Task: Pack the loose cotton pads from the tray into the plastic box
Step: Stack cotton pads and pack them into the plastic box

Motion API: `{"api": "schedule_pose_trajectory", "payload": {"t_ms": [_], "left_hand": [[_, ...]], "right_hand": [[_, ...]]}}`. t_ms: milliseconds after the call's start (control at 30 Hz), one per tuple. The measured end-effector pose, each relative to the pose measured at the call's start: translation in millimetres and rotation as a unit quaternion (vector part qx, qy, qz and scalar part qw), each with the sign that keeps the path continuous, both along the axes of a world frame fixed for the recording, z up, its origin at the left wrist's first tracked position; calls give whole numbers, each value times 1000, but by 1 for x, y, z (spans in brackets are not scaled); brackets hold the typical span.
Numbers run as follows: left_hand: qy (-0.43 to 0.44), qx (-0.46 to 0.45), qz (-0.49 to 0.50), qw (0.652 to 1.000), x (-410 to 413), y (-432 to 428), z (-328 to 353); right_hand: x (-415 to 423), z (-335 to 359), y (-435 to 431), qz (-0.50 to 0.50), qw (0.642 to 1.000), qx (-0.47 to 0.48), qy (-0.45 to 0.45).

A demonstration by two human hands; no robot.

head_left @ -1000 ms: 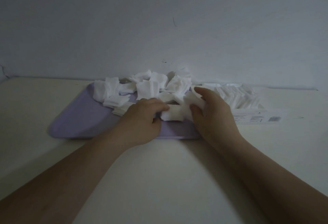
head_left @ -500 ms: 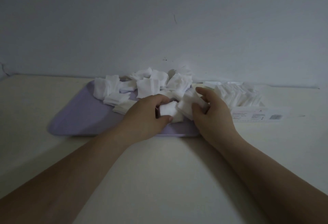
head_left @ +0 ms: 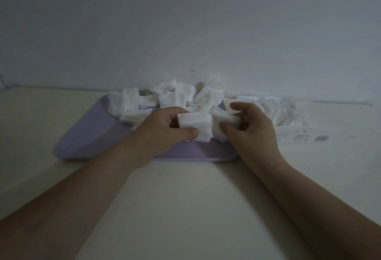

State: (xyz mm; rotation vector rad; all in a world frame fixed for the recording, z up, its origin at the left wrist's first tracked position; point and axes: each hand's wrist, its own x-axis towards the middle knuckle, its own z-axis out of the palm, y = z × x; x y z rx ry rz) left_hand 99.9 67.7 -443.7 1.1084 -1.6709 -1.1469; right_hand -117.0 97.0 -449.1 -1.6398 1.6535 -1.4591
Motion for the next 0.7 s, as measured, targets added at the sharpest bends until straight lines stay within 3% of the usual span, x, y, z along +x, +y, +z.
{"api": "schedule_pose_trajectory", "payload": {"t_ms": [67, 167, 467, 633, 700], "left_hand": [[23, 29, -53, 998, 2, 1, 0], [-16, 24, -85, 996, 0, 1, -3], [-53, -27, -15, 998, -4, 2, -6], [-62, -57, 28, 996, -6, 1, -8], [-53, -60, 37, 996, -7, 0, -8]], "right_hand": [[-1, 0, 0, 27, 998, 11, -47], [1, -1, 0, 72, 992, 36, -99], [2, -4, 0, 117, 988, 52, -86], [0, 0, 2, 211, 960, 102, -151], [1, -1, 4, 209, 970, 100, -76]]}}
